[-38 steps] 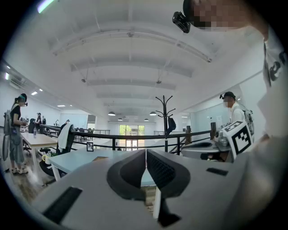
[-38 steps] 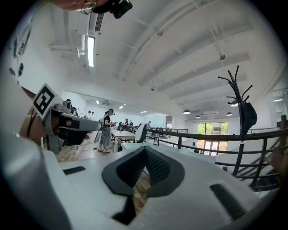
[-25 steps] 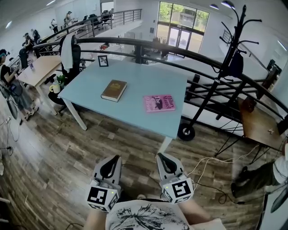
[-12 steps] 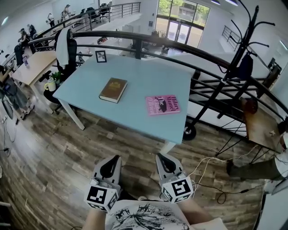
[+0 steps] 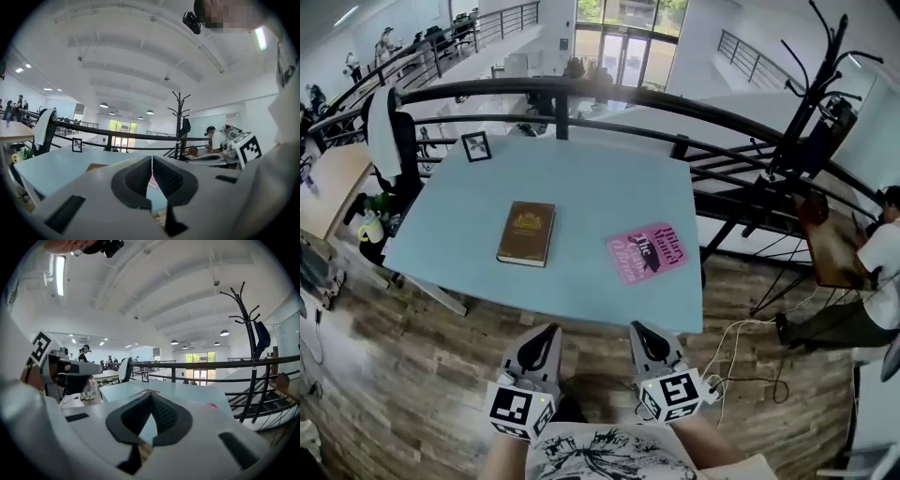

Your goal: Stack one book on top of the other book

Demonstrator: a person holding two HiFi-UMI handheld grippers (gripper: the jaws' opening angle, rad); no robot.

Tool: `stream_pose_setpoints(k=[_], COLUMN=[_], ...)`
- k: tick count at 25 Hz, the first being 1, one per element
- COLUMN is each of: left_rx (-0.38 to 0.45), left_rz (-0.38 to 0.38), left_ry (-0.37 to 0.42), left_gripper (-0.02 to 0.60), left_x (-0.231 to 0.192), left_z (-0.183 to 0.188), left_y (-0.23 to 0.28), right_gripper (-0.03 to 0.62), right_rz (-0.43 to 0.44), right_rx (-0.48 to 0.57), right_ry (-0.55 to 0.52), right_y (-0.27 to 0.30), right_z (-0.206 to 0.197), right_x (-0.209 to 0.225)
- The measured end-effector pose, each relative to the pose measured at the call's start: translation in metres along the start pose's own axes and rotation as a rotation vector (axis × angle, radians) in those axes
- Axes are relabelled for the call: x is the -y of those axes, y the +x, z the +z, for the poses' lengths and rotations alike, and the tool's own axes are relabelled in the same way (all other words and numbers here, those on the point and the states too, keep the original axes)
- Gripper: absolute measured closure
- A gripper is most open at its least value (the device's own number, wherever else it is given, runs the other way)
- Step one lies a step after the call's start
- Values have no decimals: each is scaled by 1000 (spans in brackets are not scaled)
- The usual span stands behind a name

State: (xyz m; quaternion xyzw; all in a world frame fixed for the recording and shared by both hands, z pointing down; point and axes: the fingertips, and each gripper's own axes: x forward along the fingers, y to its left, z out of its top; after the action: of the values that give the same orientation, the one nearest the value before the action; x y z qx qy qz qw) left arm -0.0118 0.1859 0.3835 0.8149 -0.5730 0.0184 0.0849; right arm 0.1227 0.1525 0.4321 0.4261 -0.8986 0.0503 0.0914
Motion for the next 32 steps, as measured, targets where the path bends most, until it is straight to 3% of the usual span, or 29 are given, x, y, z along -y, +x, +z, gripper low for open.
stream_pose_setpoints(k=[7,13,22,32], left_rx=[-60,-80,-155,-194], left_rz=[-123,-209,-313,-478], left_ry=[34,2,0,73], left_gripper=[569,569,571,570], left_x=[-106,-146,-134,-74], left_z=[27,26,1,-16], left_y=[47,87,177,302], right_gripper=[603,603,603,603], right_rz=[-141,-255,-387,-554], right_rx=[-15,-65,-153,-276], right_ry=[65,103,182,445], right_y=[101,137,154,154], right_z=[32,24,-12,-71], right_x=[-17,-1,84,213])
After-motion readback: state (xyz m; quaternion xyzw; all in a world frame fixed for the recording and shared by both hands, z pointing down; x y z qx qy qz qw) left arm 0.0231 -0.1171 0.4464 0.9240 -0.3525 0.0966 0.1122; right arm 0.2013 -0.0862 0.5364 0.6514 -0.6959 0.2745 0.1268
